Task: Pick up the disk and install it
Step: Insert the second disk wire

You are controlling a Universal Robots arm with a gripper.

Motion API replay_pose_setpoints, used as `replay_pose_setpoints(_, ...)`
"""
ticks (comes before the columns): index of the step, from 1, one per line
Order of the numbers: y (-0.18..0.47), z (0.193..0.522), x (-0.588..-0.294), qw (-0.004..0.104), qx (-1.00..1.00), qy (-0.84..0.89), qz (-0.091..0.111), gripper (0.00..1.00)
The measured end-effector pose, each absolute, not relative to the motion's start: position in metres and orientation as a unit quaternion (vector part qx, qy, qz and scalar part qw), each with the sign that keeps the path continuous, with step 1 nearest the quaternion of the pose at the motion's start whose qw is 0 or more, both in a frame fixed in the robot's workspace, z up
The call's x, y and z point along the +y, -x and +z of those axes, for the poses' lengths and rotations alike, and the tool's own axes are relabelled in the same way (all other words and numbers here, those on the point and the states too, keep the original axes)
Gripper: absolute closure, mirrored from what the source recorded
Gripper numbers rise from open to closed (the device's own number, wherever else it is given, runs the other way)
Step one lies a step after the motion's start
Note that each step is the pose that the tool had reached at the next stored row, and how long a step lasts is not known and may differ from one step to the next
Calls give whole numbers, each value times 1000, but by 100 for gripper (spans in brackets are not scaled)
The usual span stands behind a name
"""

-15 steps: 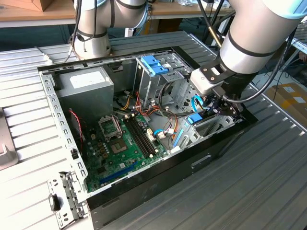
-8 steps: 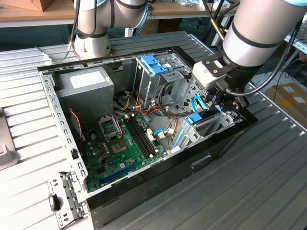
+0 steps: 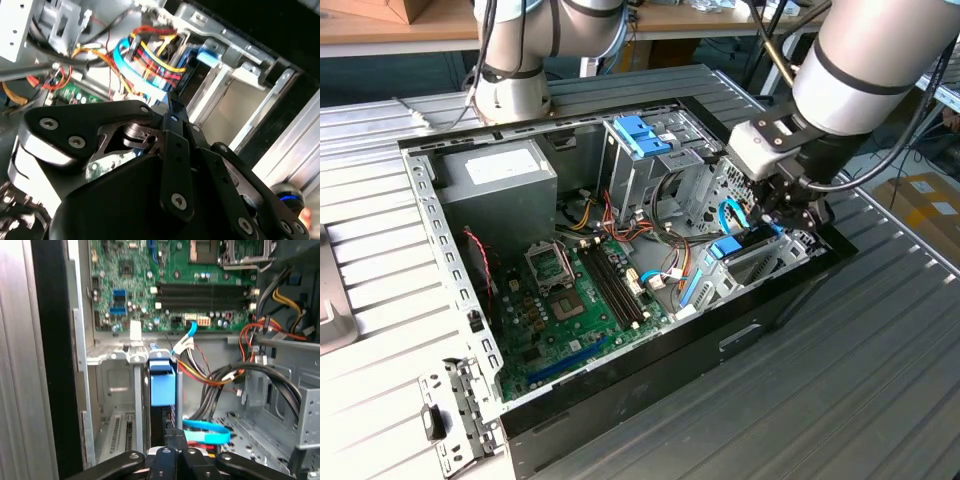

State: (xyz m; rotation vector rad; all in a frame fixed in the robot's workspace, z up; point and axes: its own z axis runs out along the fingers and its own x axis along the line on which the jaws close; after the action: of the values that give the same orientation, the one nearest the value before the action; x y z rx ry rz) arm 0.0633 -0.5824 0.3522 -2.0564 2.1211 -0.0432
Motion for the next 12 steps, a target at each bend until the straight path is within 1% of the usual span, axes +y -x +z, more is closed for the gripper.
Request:
replay_pose_setpoints(4,-70,351,-582,74,717,693,1,90)
replay_pose_setpoints(5,-73,350,-582,66,718,693,8,90)
replay_pose_setpoints(8,-76,349,-582,54,719,693,19,90)
replay_pose_setpoints(10,-78,347,-582,49,719,693,23,90)
replay_pose_setpoints(12,-79,345,-582,47,720,692,25,90)
